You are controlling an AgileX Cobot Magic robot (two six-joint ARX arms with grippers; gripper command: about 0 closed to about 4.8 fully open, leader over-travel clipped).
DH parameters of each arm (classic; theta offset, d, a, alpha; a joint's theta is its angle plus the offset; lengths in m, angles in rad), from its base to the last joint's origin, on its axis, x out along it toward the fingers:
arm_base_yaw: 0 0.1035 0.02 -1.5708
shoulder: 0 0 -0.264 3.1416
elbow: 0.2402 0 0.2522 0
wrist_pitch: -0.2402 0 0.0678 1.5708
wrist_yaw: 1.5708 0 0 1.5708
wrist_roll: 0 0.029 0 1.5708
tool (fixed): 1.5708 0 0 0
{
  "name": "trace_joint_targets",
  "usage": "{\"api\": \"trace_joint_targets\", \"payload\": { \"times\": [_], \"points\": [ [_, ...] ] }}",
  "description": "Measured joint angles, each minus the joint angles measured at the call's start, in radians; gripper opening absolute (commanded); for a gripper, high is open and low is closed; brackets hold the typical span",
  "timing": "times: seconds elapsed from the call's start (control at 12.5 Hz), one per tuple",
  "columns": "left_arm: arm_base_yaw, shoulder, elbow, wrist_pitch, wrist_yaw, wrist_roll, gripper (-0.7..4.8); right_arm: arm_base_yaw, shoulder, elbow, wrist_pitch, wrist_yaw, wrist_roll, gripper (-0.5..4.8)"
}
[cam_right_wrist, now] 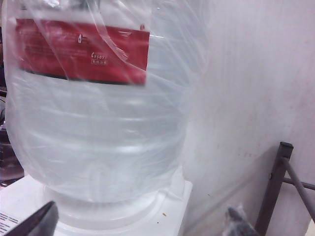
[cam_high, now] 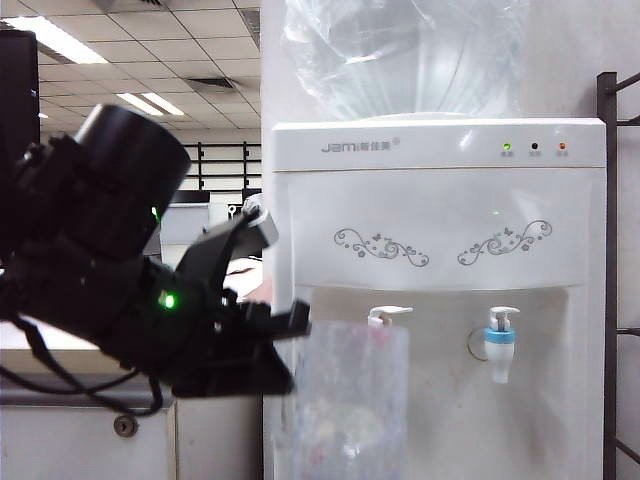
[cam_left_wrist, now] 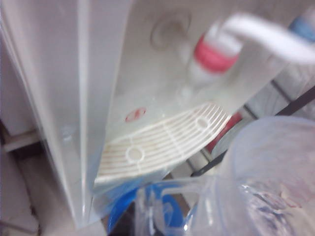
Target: Pick up the plastic mug from the left desk, go to the hot water outlet of the water dispenser, press the vertical switch to get some water, then put the mug back on the desk.
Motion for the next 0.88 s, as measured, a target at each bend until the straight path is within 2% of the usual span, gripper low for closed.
{"api": "trace_joint_targets", "payload": {
  "times": [0.48,0.88],
  "points": [
    [-0.015,0.071,0.010,0.015,0.000,0.001,-0.06,0.000,0.001,0.000,-0.037,0.000,-0.010,4.40],
    [-0.018,0.138,0.079,0.046,0.000,0.001,-0.06,0.000,0.001,0.000,-0.037,0.000,-0.010,4.40]
  ]
}}
